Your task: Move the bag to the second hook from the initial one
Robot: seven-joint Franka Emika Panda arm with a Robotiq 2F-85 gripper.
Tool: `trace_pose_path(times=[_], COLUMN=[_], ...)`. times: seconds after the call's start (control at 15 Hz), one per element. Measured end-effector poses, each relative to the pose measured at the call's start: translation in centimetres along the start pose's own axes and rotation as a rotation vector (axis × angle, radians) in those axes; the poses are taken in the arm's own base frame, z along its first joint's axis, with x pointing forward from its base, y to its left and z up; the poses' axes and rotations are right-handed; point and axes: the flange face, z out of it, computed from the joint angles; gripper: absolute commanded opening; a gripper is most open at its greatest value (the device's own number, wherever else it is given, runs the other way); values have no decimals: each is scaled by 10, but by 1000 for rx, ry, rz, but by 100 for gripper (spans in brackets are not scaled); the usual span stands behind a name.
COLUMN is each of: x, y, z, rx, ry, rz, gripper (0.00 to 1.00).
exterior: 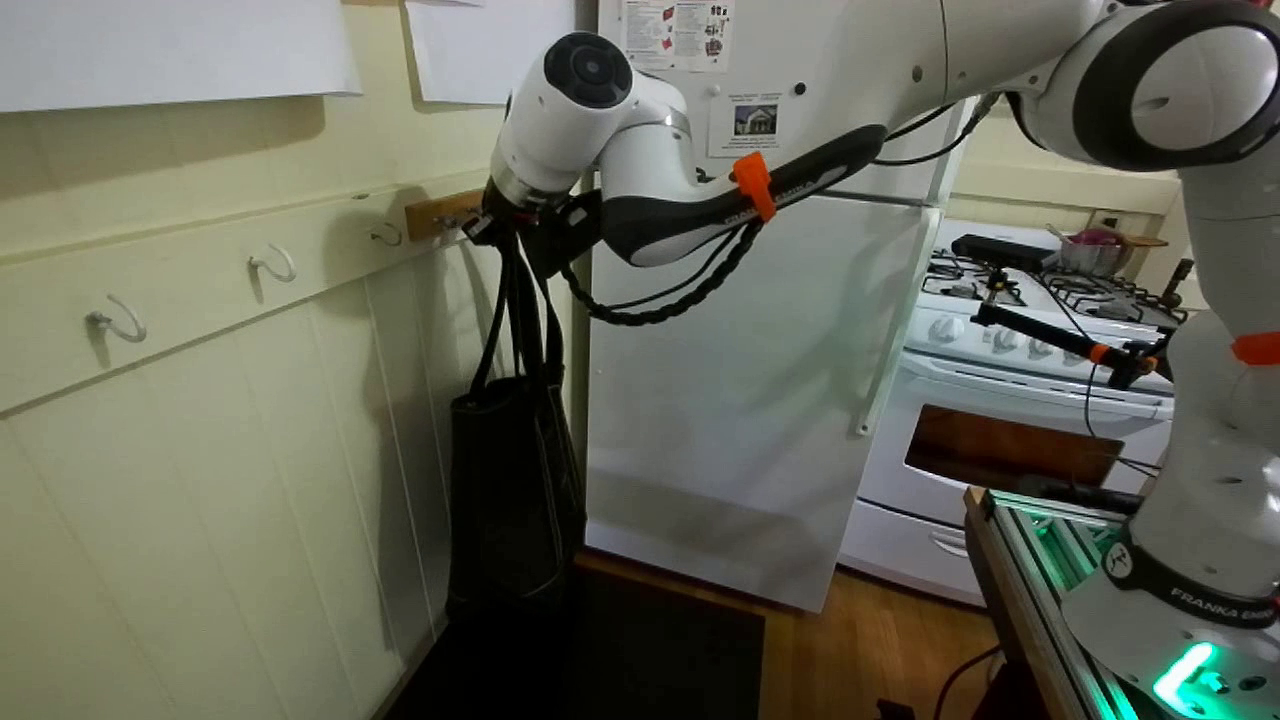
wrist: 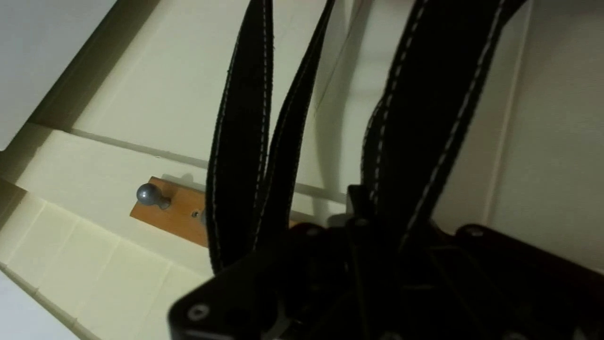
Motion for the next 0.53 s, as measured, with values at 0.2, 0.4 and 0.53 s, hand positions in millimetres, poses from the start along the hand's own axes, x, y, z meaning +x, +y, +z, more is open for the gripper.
trace_pose_path(times=[0.2, 0.4, 0.53], x=[6, 15, 21], y=[7, 16, 24], z=[0, -1, 0], rx=[31, 49, 48], ry=[-36, -54, -74], rz=[3, -16, -17], gripper=[2, 2, 2])
